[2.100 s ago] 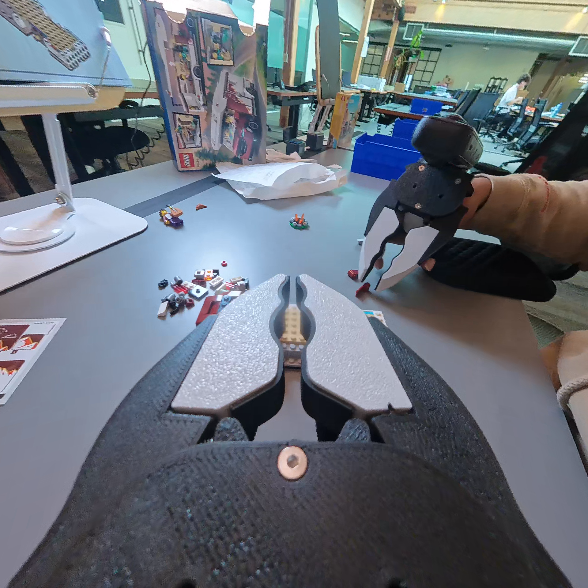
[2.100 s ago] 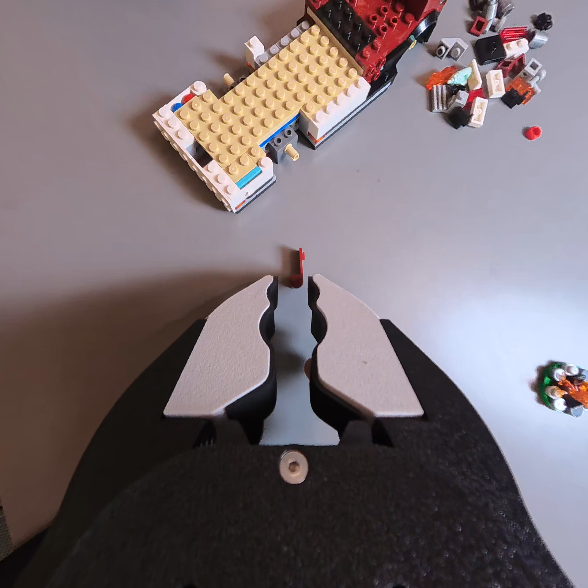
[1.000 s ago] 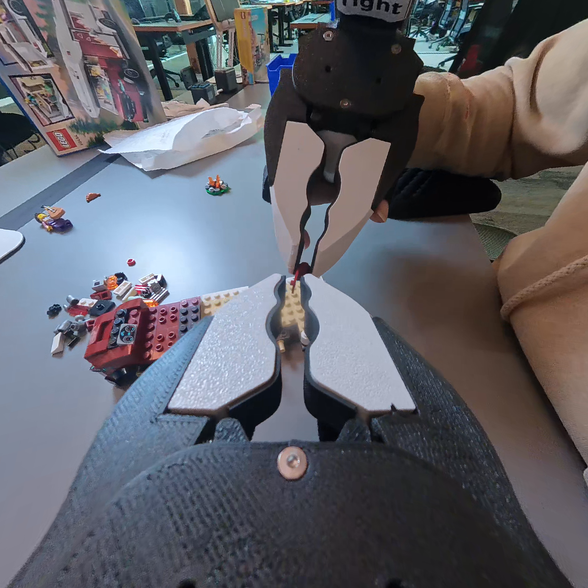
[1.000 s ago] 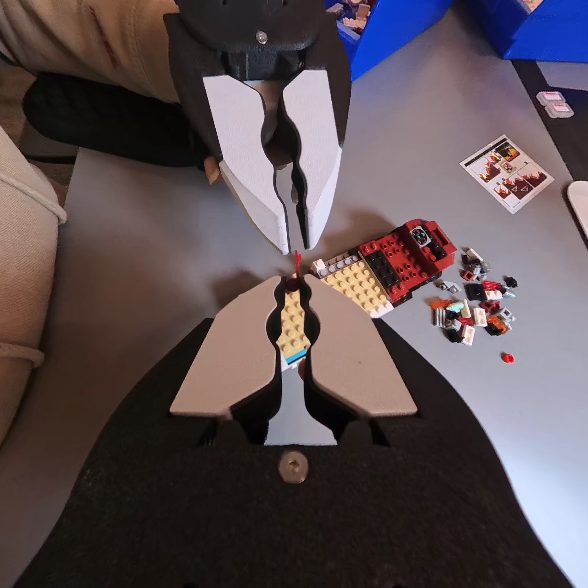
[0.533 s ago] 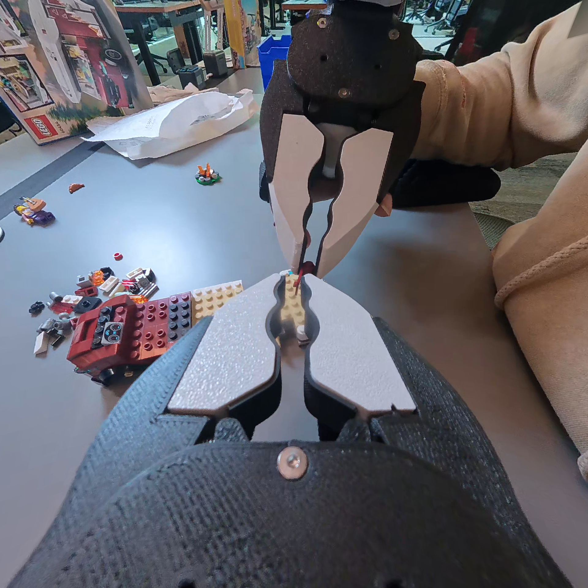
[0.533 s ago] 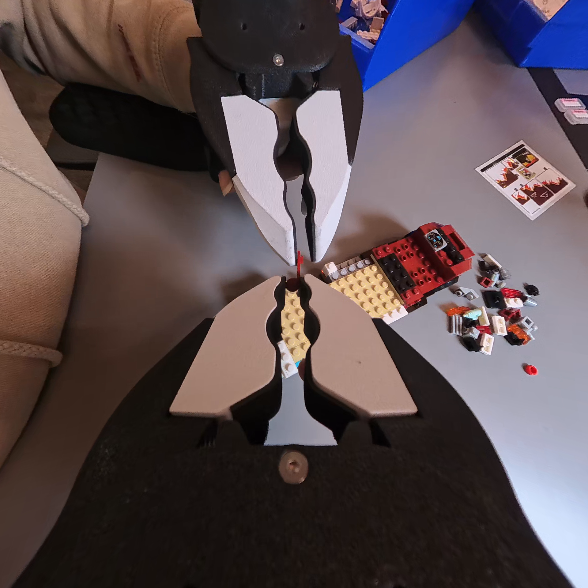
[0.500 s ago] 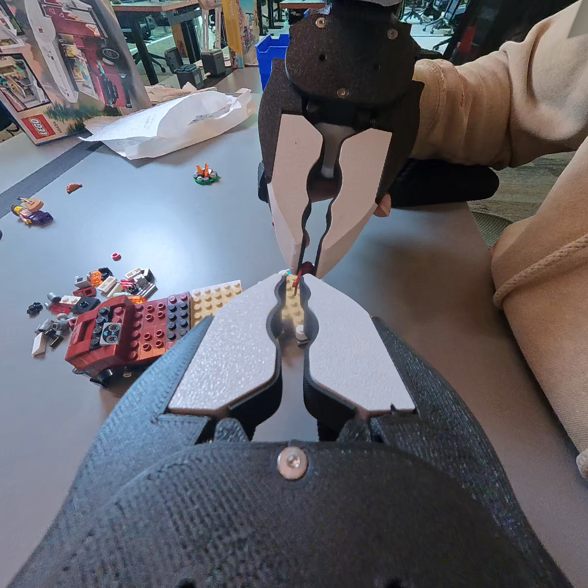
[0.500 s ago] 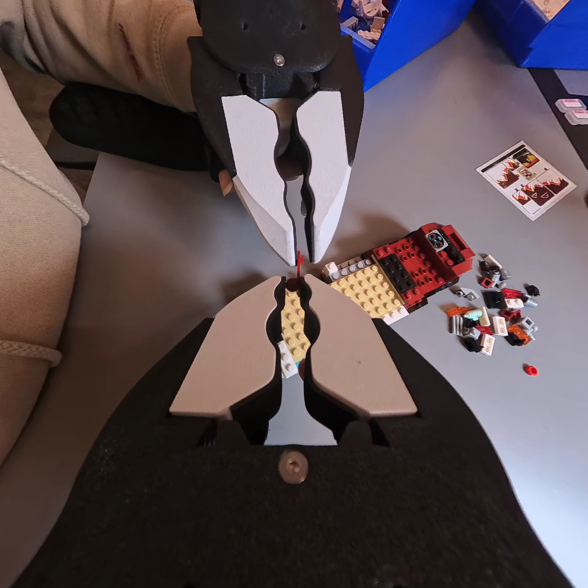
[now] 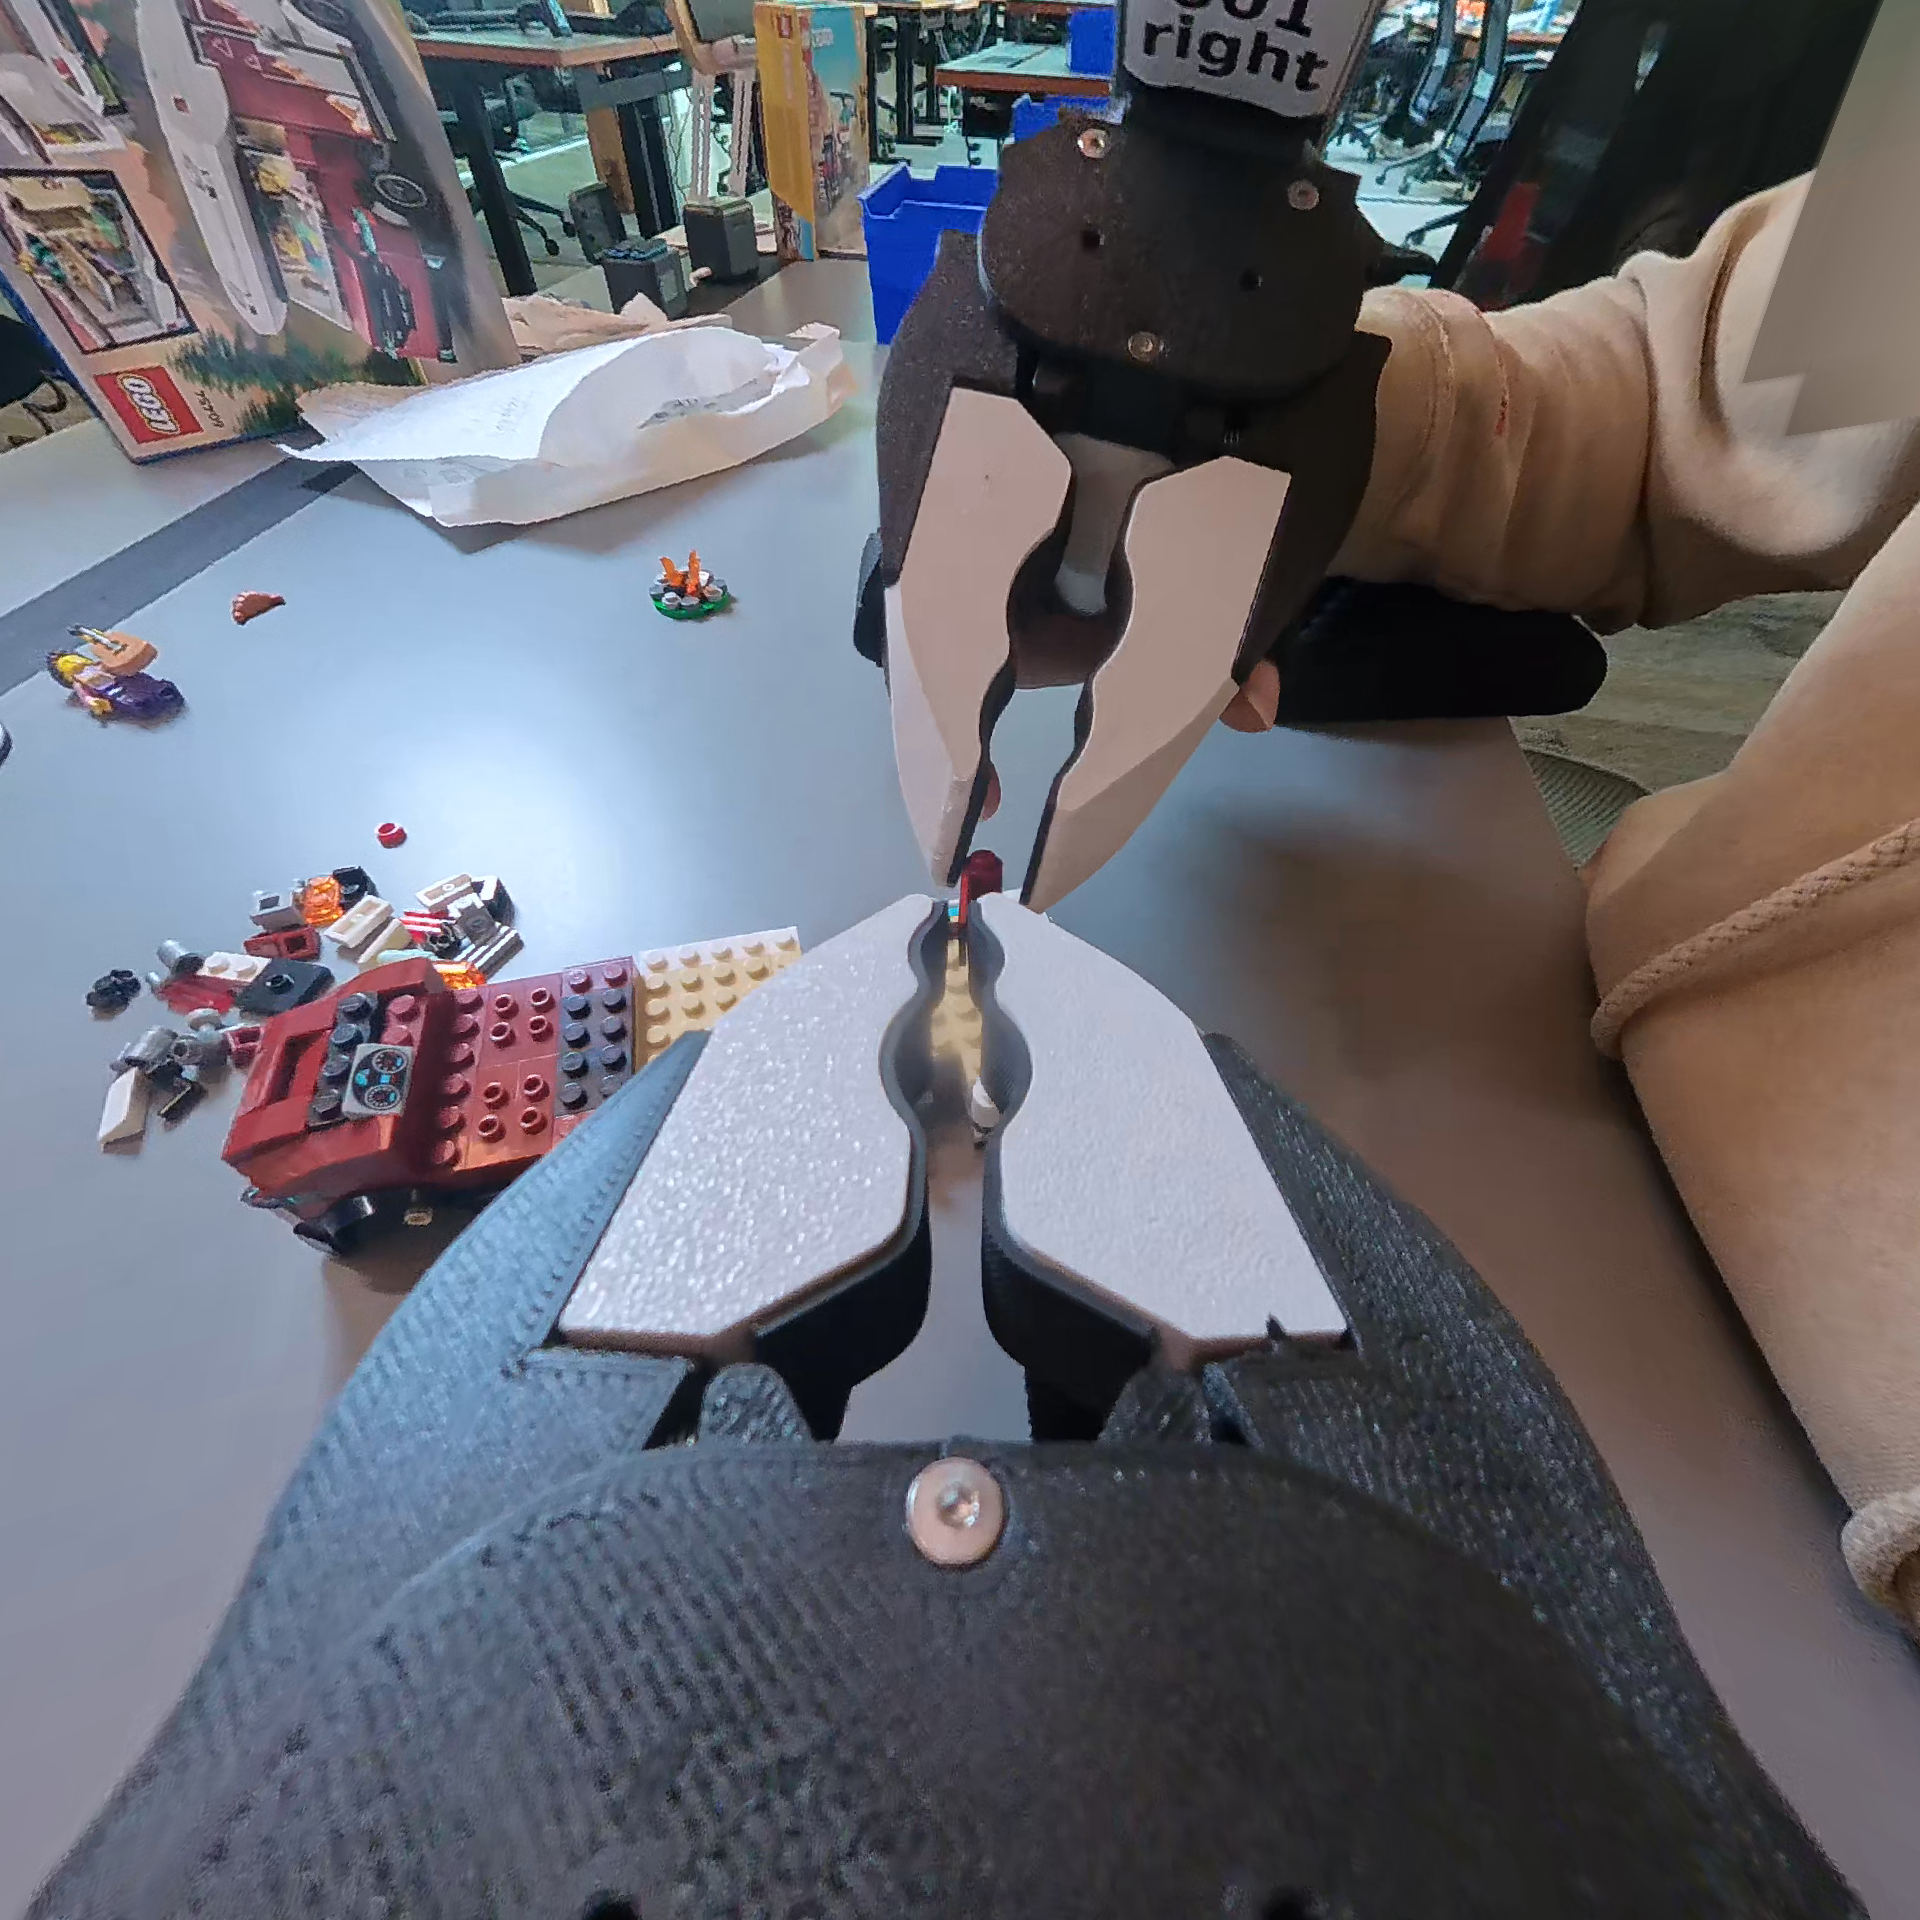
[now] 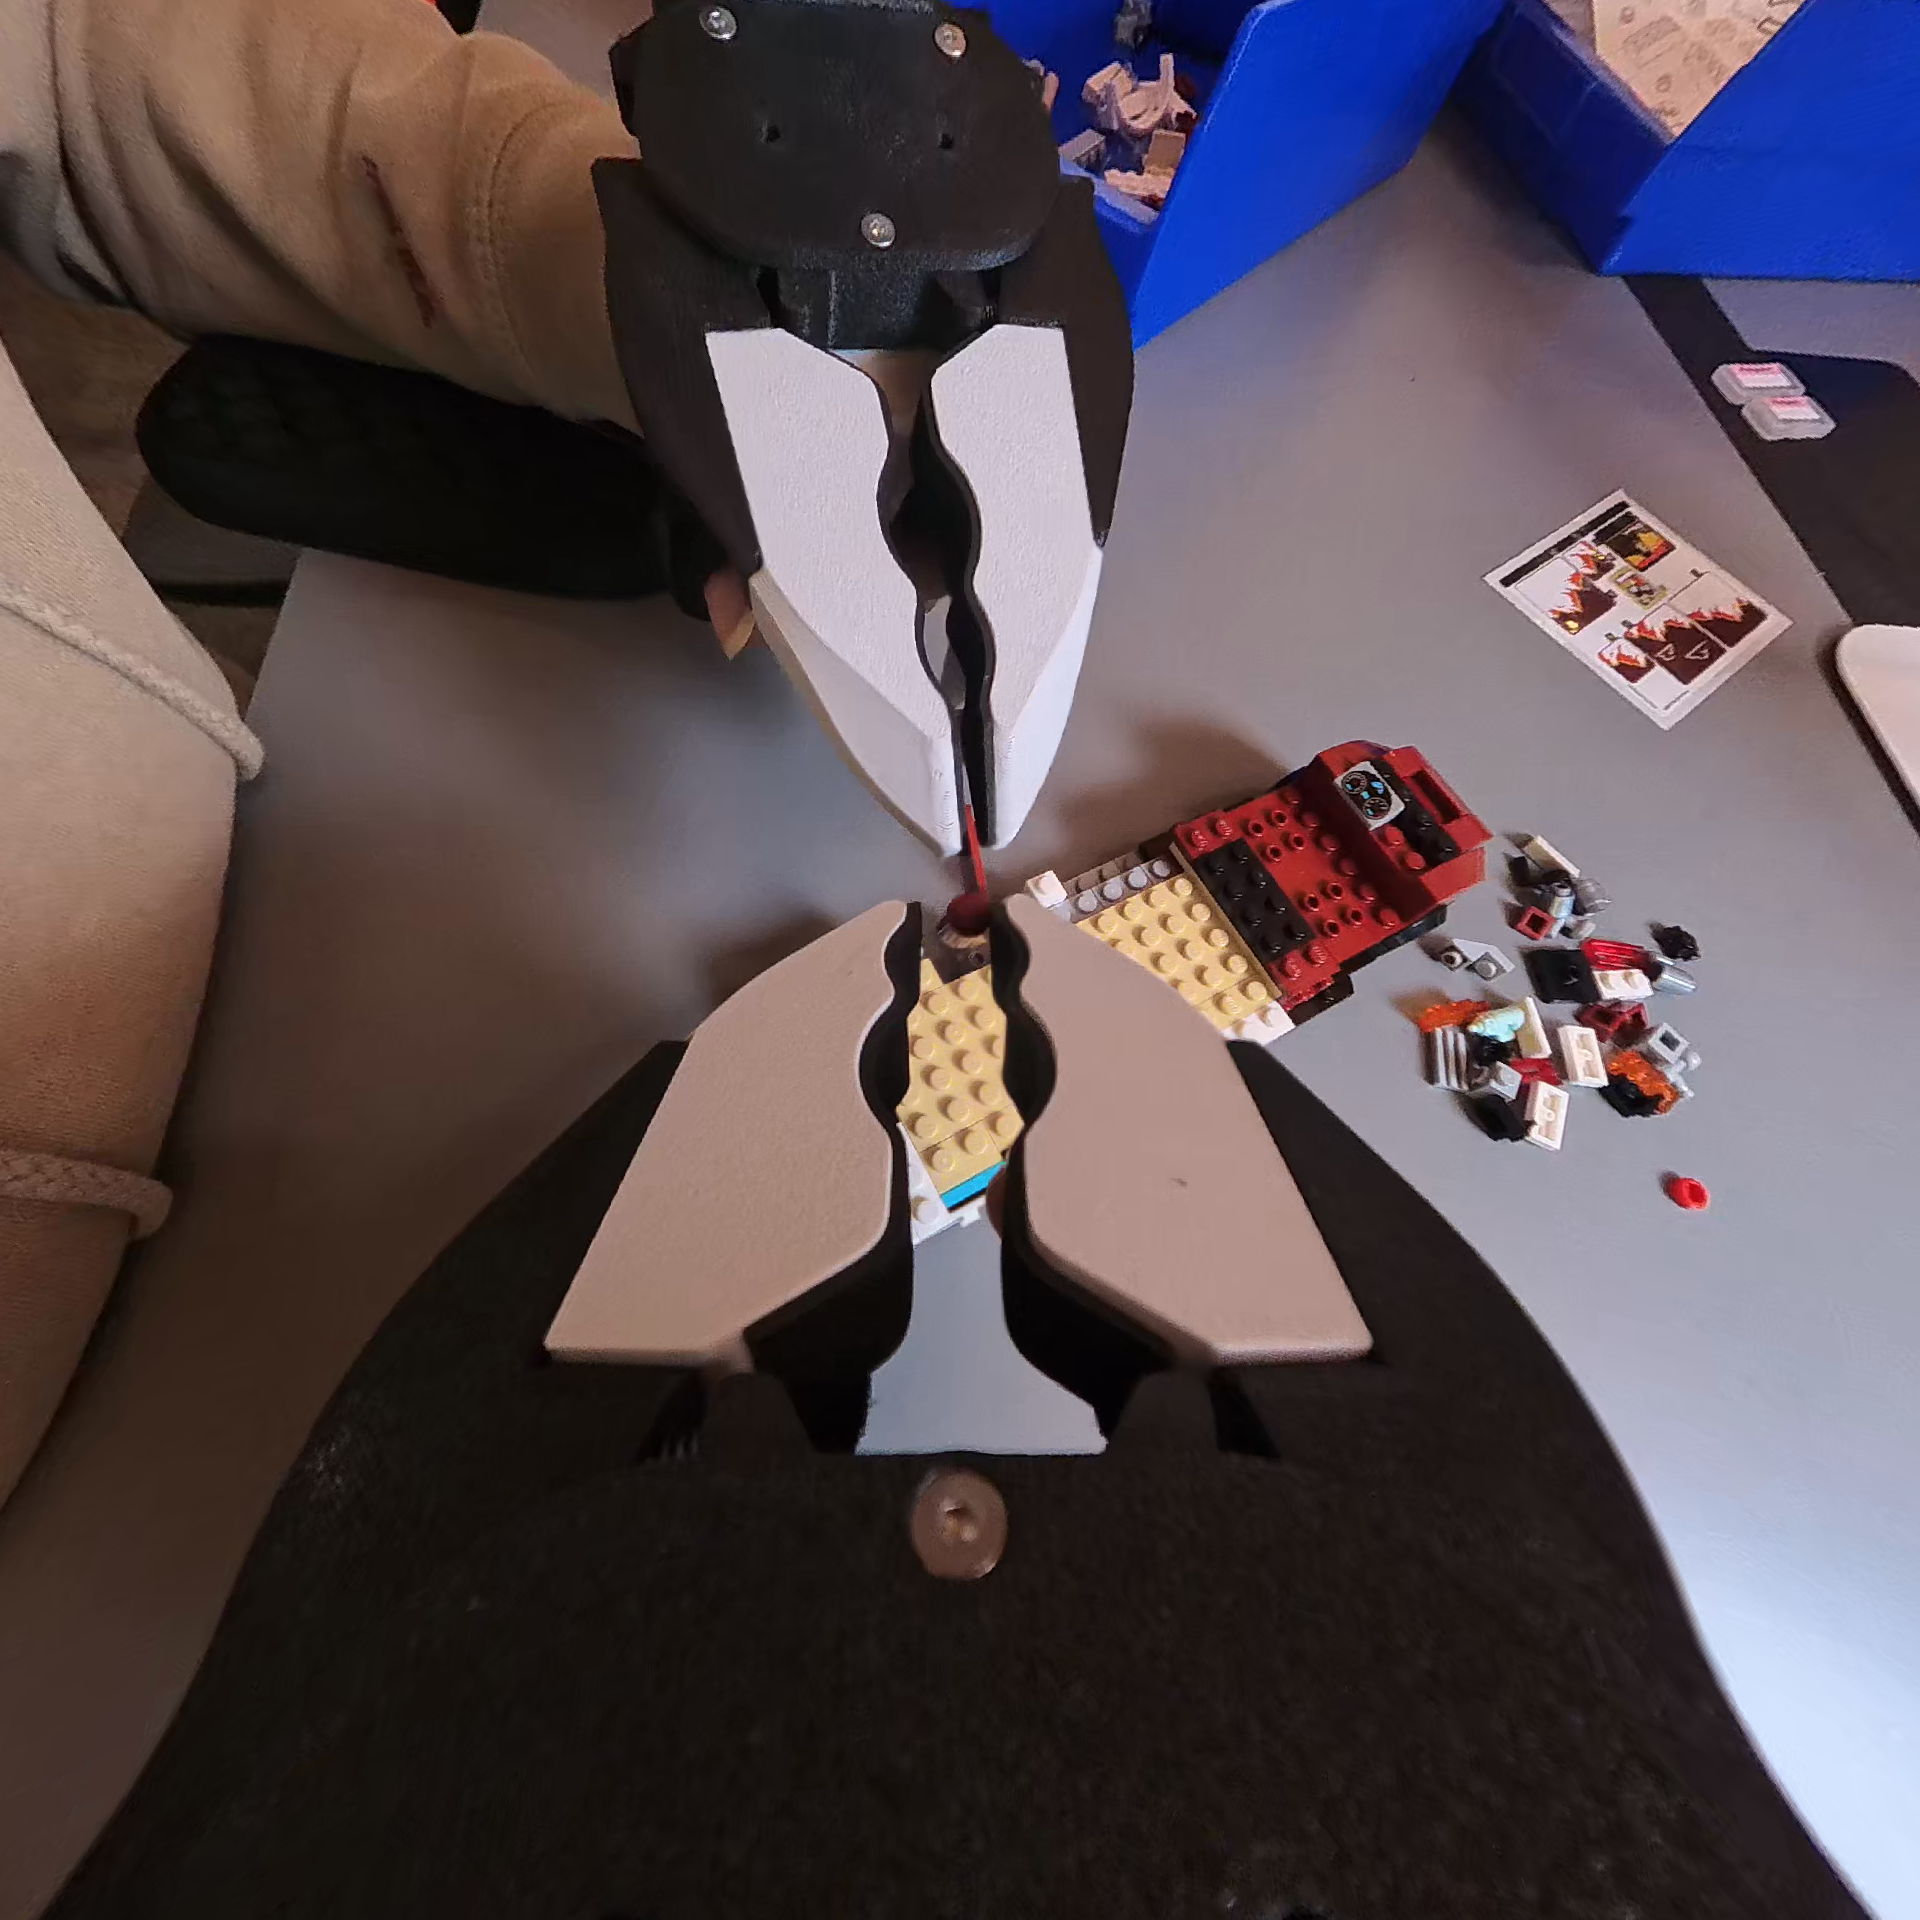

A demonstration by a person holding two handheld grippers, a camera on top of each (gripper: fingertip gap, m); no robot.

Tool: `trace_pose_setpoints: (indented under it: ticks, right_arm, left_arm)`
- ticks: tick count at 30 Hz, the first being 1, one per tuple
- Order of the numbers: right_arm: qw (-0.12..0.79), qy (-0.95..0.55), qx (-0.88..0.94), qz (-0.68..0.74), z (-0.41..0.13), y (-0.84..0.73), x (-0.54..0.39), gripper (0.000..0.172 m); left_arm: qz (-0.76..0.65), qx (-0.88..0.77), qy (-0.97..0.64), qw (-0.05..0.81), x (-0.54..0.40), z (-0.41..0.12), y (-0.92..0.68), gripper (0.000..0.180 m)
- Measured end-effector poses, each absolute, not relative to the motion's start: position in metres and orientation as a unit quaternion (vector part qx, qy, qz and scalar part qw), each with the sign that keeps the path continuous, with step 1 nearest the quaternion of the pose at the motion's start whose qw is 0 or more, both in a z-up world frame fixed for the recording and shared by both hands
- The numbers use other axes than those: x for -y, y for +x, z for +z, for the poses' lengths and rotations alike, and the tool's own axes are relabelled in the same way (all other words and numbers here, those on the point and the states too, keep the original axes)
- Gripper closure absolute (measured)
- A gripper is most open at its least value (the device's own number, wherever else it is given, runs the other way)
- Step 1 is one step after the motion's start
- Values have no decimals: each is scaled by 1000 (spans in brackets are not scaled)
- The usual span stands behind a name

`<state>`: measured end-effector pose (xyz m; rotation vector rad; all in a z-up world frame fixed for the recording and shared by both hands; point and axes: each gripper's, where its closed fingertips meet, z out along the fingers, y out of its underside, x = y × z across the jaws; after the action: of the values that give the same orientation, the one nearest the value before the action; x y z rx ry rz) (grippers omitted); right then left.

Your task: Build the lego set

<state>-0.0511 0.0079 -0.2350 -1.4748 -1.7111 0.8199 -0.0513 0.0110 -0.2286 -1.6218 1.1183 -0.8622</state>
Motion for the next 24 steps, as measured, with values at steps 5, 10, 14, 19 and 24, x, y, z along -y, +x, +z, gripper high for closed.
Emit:
trace_pose_setpoints:
  ticks: [5,10,14,19,24]
  right_arm:
    - [379,-573,657,309,-233,-53,-13,162]
    - [378,-573,656,313,-234,-53,-13,164]
    - [374,-573,656,317,-234,-54,-11,164]
    - [373,-575,655,318,-235,-55,-12,164]
    - [391,-588,635,313,-228,-57,-28,160]
  left_arm:
    - [-363,-445,-666,476,-14,-226,-54,177]
    - [-345,-453,-668,479,-15,-229,-55,177]
    - [-335,-464,-667,477,-13,-232,-55,177]
    - [-340,-462,-670,471,-14,-233,-55,177]
    - [-320,-429,-678,504,-32,-225,-69,177]
